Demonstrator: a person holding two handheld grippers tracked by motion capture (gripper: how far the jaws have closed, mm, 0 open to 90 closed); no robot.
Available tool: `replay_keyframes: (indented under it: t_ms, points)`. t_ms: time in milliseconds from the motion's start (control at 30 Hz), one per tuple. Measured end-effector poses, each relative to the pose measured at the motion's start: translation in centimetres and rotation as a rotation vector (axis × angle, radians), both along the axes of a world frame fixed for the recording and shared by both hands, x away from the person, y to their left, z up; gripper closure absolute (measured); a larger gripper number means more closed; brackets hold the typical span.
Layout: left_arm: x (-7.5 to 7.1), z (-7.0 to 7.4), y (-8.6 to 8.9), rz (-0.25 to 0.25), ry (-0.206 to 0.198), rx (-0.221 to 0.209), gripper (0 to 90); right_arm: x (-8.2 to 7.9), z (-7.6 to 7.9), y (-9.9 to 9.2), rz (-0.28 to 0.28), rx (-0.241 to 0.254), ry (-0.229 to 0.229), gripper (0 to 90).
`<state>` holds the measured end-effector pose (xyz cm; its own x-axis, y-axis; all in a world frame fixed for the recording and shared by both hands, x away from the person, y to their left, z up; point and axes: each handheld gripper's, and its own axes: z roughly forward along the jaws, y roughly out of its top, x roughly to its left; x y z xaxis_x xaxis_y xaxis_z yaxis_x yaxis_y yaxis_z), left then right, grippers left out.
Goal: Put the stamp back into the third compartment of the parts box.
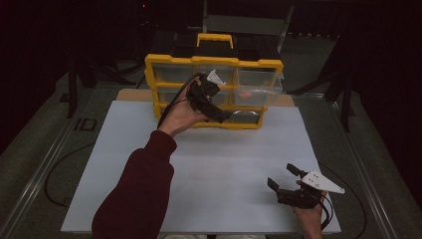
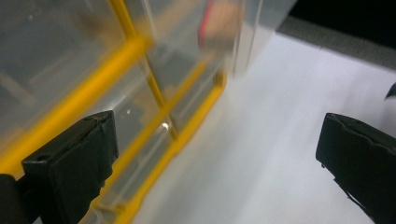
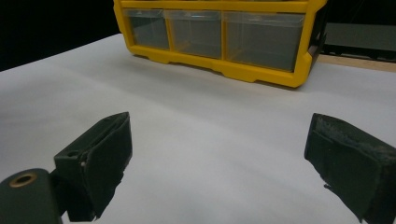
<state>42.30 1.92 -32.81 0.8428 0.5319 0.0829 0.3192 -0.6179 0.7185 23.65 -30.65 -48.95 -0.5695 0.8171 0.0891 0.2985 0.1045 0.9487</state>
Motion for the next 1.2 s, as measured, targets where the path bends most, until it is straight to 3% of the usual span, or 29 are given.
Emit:
replay_keyframes:
  t_ms: [33, 233, 400, 433, 533, 600, 667, 700, 767, 833, 867, 1033, 1100, 1200]
  points:
    - [-0.2, -0.5, 0.2, 0.0, 0.006, 0.016, 0.0, 0.0, 0.0, 0.0, 0.0, 0.0, 0.0, 7.4]
    - [-1.4, -3.6, 1.2, 0.021, 0.008, 0.02, 0.0, 0.0, -0.1, 0.1, 0.003, -0.001, 0.001, 7.5]
    - [-2.6, -5.4, 2.2, 0.03, 0.009, -0.008, 0.0, 0.0, -0.1, 0.2, 0.005, -0.003, 0.003, 7.5]
    - [-3.4, -6.6, 2.9, 0.037, 0.005, -0.019, 0.0, 0.0, -0.1, 0.2, 0.006, -0.003, 0.003, 7.4]
    - [-4.7, -8.0, 3.8, 0.052, -0.007, -0.026, 0.0, -0.1, -0.1, 0.3, 0.009, -0.003, 0.004, 7.4]
    - [-5.7, -8.9, 4.6, 0.069, -0.026, -0.019, 0.0, 0.0, -0.1, 0.4, 0.01, -0.002, 0.004, 7.4]
    - [-5.7, -8.9, 4.6, 0.069, -0.026, -0.019, 0.0, 0.0, -0.1, 0.4, 0.01, -0.004, 0.004, 7.4]
    - [-7.4, -10.2, 6.5, 0.107, -0.056, -0.038, 0.0, 0.0, -0.1, 0.5, 0.012, -0.007, 0.003, 7.5]
    - [-7.8, -10.6, 7.1, 0.12, -0.064, -0.046, 0.0, 0.0, -0.1, 0.5, 0.013, -0.005, 0.004, 7.5]
    - [-9.3, -11.9, 8.9, 0.171, -0.079, -0.076, 0.0, 0.0, -0.1, 0.7, 0.02, -0.009, 0.008, 7.4]
    - [-9.3, -11.9, 8.9, 0.171, -0.079, -0.076, 0.0, 0.0, -0.1, 0.7, 0.02, -0.009, 0.008, 7.4]
    - [-12.2, -14.6, 12.2, 0.221, -0.082, -0.091, 0.0, -0.1, -0.1, 1.4, 0.037, -0.018, 0.006, 7.4]
    - [-12.6, -15.0, 12.7, 0.225, -0.082, -0.099, 0.0, -0.1, -0.2, 1.5, 0.037, -0.017, 0.007, 7.4]
    - [-14.3, -15.8, 15.1, 0.268, -0.098, -0.163, 0.0, 0.0, -0.2, 1.6, 0.041, -0.021, 0.007, 7.4]
